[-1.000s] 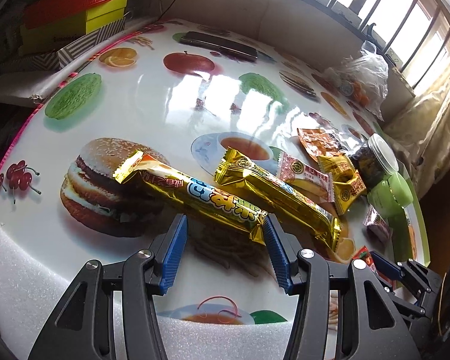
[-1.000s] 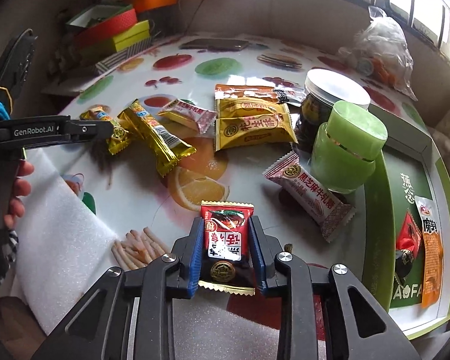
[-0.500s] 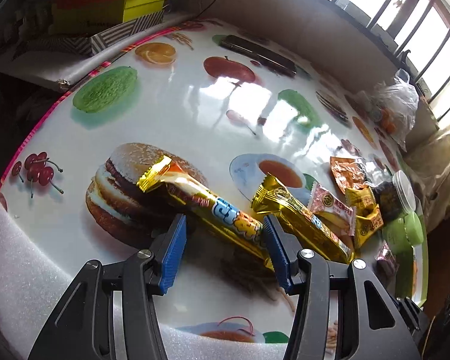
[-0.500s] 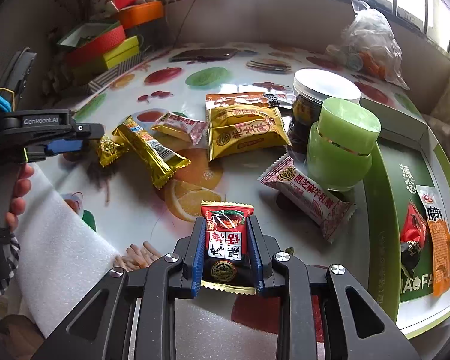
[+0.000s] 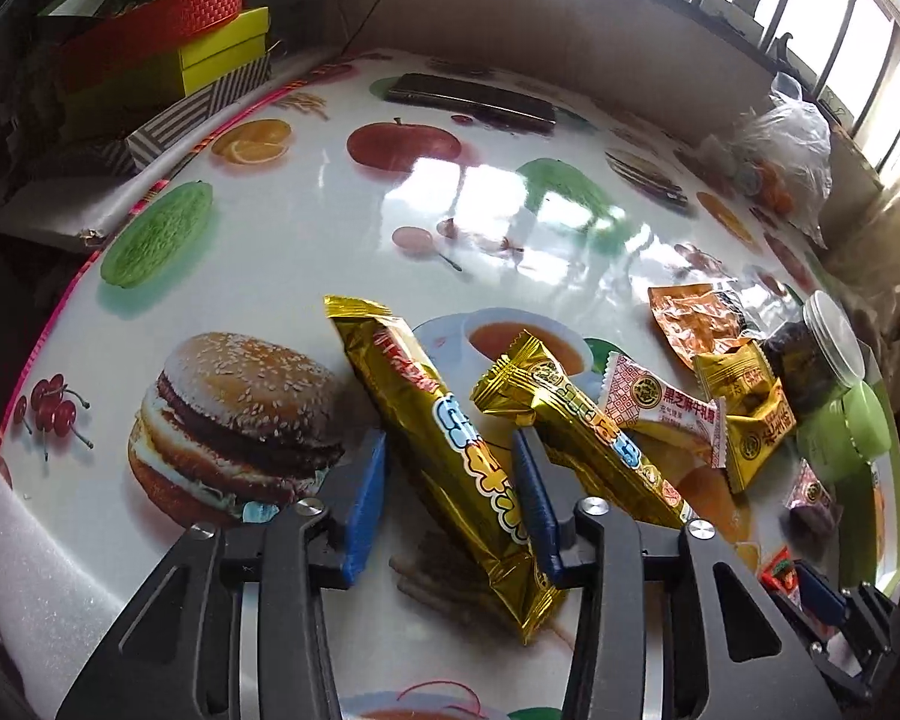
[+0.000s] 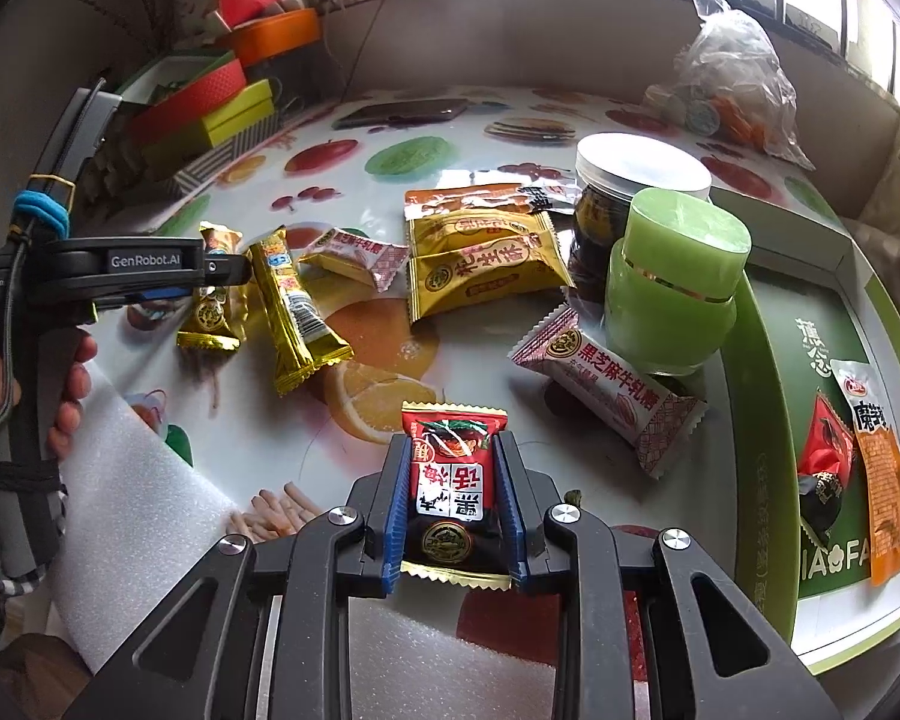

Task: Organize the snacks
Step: 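Grasp red sweet with right gripper while left gripper grasps gold candy bar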

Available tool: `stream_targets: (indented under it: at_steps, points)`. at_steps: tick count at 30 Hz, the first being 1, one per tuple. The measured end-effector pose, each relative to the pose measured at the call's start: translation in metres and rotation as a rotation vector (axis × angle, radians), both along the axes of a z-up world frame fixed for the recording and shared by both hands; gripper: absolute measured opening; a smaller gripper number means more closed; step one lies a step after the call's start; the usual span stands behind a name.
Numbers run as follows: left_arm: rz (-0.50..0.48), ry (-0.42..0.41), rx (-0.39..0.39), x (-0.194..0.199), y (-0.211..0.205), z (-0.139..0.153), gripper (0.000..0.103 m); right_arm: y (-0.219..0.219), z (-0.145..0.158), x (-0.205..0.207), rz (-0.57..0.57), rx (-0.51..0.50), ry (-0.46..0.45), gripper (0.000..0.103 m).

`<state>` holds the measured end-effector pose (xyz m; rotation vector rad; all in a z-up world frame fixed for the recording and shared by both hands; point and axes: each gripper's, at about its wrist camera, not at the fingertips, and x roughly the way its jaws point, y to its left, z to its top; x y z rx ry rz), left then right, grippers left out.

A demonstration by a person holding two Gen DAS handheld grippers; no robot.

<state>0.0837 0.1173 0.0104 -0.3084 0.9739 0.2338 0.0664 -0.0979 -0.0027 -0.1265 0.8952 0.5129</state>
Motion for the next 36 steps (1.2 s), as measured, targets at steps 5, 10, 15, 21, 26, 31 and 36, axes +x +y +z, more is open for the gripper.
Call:
stream_targets:
  at_steps: [5, 10, 15, 21, 26, 31, 36]
  points:
    - [-0.023, -0.003, 0.009, 0.002, -0.003, 0.000, 0.027, 0.000, 0.000, 0.000, -0.001, 0.003, 0.001, 0.025]
    - [-0.044, -0.013, 0.018, 0.001, -0.008, 0.001, 0.025, 0.000, 0.000, 0.000, -0.015, -0.006, -0.003, 0.025]
    - [-0.066, -0.028, 0.033, -0.003, -0.015, 0.003, 0.025, -0.003, 0.001, 0.001, -0.034, -0.006, -0.005, 0.025]
    - [-0.086, -0.040, 0.044, -0.007, -0.020, 0.009, 0.025, -0.005, 0.003, 0.000, -0.045, -0.001, -0.011, 0.025]
    - [-0.099, -0.065, 0.053, -0.013, -0.024, 0.020, 0.025, -0.007, 0.008, -0.004, -0.050, 0.009, -0.023, 0.024]
    - [-0.105, -0.094, 0.045, -0.021, -0.026, 0.032, 0.025, -0.008, 0.016, -0.007, -0.059, 0.020, -0.040, 0.024]
    - [-0.121, -0.128, 0.048, -0.028, -0.030, 0.047, 0.025, -0.009, 0.025, -0.010, -0.067, 0.032, -0.054, 0.024]
